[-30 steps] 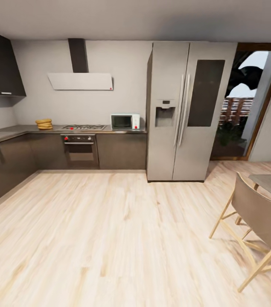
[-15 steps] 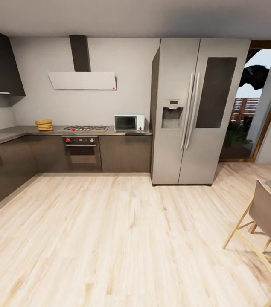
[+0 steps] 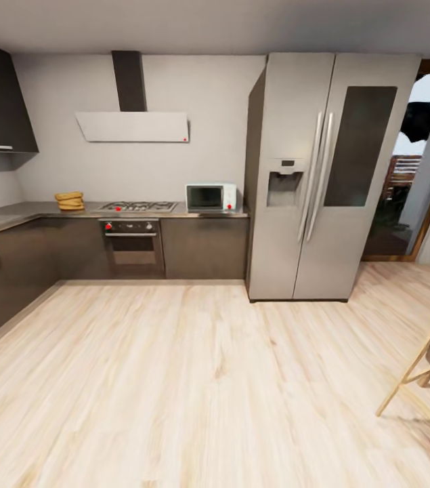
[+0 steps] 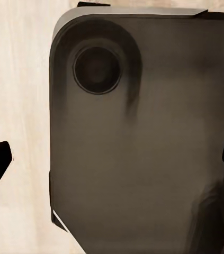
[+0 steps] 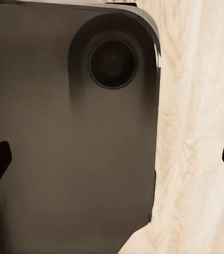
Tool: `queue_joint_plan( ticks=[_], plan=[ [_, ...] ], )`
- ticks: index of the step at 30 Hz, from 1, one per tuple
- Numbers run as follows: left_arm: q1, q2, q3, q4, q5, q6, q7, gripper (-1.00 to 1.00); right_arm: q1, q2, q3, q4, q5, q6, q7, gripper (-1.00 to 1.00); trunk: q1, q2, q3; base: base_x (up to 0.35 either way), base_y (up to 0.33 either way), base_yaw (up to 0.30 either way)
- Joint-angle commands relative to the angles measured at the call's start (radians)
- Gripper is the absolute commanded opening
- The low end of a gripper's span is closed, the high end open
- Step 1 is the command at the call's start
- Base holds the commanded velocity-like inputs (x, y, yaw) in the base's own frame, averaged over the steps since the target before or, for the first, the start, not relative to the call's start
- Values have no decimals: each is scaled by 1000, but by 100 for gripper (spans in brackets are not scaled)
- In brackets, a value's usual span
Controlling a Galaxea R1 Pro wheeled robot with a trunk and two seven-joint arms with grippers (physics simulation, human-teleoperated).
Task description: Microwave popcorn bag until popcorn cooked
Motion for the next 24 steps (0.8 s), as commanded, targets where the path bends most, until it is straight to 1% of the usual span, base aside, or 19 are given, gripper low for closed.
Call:
queue_joint_plan(
  ticks=[1, 24],
  plan=[
    [0, 0, 1, 0, 7, 0, -1, 100, 0, 0, 0, 0, 0, -4, -1, 100, 1, 0, -1, 311, 143, 0],
    [0, 0, 1, 0, 9, 0, -1, 100, 0, 1, 0, 0, 0, -5, -2, 100, 1, 0, -1, 311, 142, 0]
  ],
)
